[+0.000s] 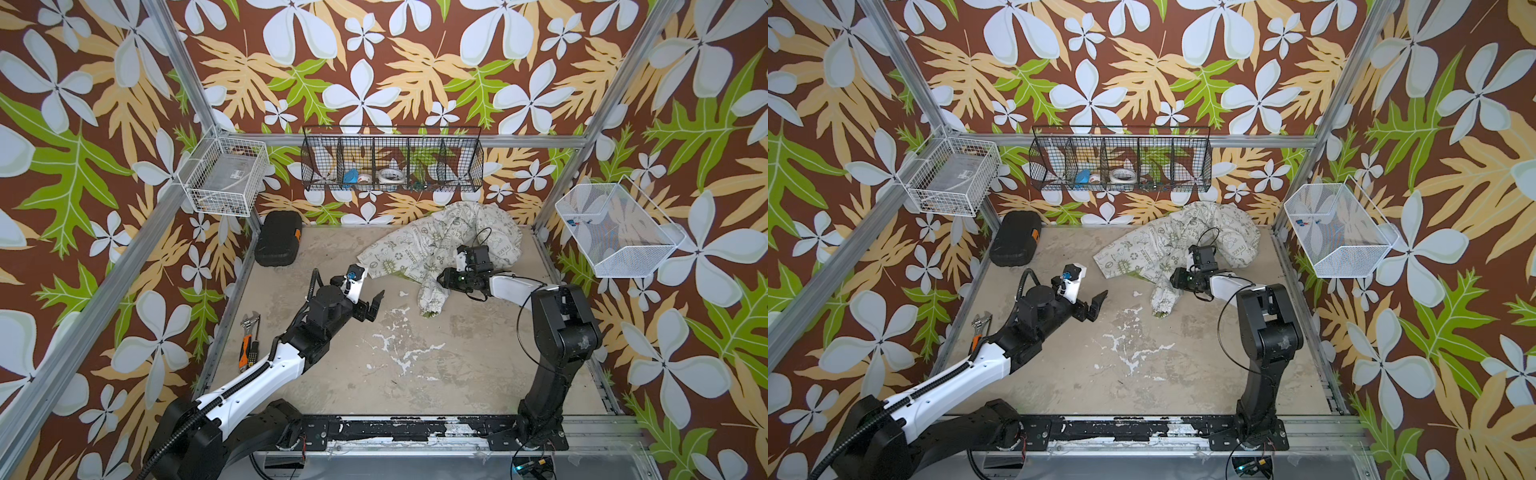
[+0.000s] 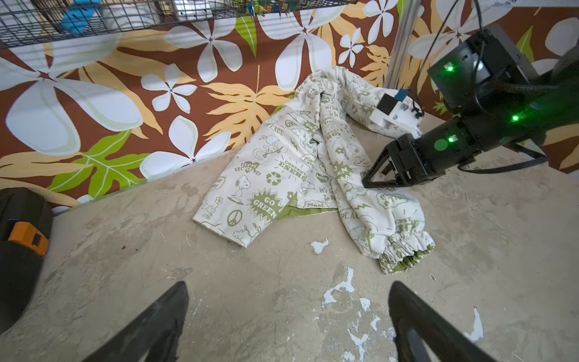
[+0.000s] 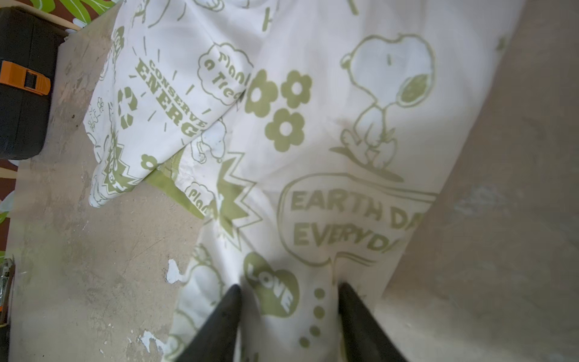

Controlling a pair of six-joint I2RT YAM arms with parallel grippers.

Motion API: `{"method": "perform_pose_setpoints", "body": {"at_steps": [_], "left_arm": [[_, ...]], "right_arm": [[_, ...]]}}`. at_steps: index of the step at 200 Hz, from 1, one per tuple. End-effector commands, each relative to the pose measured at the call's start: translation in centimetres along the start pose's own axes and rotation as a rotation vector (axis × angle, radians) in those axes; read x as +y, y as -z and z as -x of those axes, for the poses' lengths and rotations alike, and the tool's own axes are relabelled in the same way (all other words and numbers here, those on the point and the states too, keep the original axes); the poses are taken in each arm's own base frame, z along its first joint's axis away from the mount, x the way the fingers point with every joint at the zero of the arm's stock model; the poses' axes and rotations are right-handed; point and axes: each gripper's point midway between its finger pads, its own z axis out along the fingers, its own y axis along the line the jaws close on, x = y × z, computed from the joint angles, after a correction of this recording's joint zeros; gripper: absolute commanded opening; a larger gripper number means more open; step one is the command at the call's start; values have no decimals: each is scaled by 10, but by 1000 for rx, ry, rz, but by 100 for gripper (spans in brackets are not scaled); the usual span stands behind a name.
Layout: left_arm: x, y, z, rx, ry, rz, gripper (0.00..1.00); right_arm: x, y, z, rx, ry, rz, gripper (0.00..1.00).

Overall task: Unzip the jacket
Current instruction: Flatten out the jacket at the center of the board.

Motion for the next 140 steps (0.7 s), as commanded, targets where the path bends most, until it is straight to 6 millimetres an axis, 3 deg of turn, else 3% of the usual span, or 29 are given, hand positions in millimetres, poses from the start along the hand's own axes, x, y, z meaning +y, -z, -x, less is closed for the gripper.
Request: {"method": "perform_pose_setpoints", "body": {"at_steps": [1,8,30,55,98,140], "left_arm": [[-12,-4,1,8,7,-47,100],[-18,-6,0,15,7,-63,100],[-36,-13,-10,47,-7,-112,100],[-57,-22,-17,72,-5,-174,100],[-83,-31,4,9,3,-226,100],[-114,-35,17,-40,17,-280,100]], "right_arm": [[12,-1,-3,34,23,34,8],[19,0,-4,42,33,47,0],[47,16,-4,47,83,77,0],[93,52,1,11,141,152,0],[147,116,14,-68,165,245,0],[184,154,18,-109,175,330,0]]}}
